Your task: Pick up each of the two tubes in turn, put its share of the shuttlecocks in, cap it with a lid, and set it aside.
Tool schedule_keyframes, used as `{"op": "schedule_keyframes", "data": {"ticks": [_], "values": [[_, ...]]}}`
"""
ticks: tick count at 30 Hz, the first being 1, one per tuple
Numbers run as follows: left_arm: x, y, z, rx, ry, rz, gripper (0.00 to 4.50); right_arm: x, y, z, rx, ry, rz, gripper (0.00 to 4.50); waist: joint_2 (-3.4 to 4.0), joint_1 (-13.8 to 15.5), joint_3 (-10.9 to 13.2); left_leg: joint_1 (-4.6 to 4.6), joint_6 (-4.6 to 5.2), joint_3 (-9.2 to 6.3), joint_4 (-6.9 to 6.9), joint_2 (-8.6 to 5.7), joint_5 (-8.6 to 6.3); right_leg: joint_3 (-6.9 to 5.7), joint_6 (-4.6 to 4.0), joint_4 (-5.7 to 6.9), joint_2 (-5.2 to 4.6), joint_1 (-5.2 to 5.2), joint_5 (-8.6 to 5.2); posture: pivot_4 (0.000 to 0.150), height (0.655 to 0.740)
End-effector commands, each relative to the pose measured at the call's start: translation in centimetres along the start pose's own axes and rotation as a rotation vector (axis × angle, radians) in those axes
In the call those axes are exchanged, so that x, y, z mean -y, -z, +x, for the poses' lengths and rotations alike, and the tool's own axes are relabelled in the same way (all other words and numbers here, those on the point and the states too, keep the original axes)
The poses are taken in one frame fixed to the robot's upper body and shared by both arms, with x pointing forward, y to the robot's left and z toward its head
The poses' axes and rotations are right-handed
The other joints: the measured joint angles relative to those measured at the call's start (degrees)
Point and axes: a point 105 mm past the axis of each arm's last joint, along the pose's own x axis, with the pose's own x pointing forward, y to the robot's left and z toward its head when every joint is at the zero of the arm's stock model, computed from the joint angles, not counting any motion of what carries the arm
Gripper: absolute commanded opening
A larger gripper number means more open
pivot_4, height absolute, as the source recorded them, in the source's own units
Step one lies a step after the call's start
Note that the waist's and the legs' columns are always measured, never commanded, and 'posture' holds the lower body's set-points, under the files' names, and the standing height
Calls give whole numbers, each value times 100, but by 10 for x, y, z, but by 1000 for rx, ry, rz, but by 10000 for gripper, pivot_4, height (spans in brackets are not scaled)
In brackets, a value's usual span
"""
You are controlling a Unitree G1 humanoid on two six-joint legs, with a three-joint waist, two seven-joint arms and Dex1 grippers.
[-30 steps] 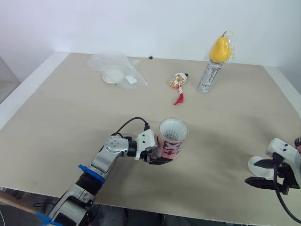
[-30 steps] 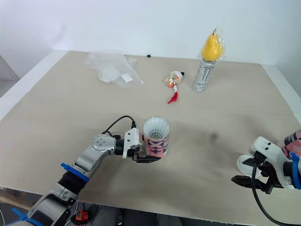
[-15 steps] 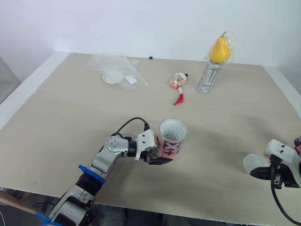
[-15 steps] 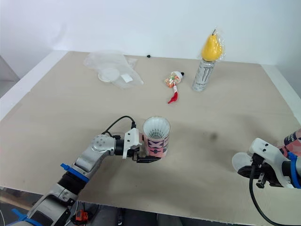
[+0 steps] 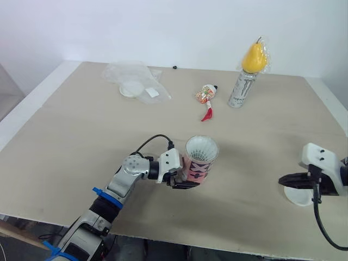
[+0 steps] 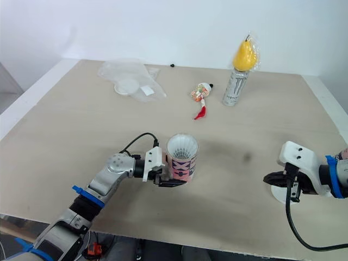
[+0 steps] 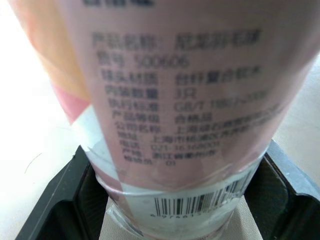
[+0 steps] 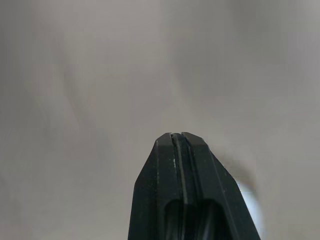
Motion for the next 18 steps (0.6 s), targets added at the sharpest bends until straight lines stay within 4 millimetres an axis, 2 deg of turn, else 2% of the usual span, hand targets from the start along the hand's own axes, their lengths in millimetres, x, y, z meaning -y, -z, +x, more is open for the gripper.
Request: {"op": "schedule_keyframes", "data": {"ticks": [1, 13, 16, 18], "values": [[7, 19, 3, -75, 25, -32, 34032, 0, 3, -2, -21, -2, -5, 987, 0, 16, 0, 0, 0, 0, 0, -2, 0, 0, 0, -2, -2, 0, 0, 1500, 7400], [8, 21, 2, -79, 27, -43, 34032, 1, 26, -11, -33, 93, 193, 987, 4, 20, -3, 2, 1, 0, 2, -7, 0, 0, 4, -1, -8, 3, 1, 1500, 7400], [9, 21, 2, -79, 27, -43, 34032, -5, 29, -10, -24, 90, 273, 8846, 3, 20, -5, 1, 1, -1, 1, -8, 0, 0, 4, -1, -8, 4, 0, 1500, 7400], [9, 22, 2, -80, 24, -43, 34032, -11, 33, -10, -38, 93, 329, 16164, 1, 24, -4, 1, 1, -1, 1, -8, 0, -1, 4, -1, -8, 3, 0, 1500, 7400]]}}
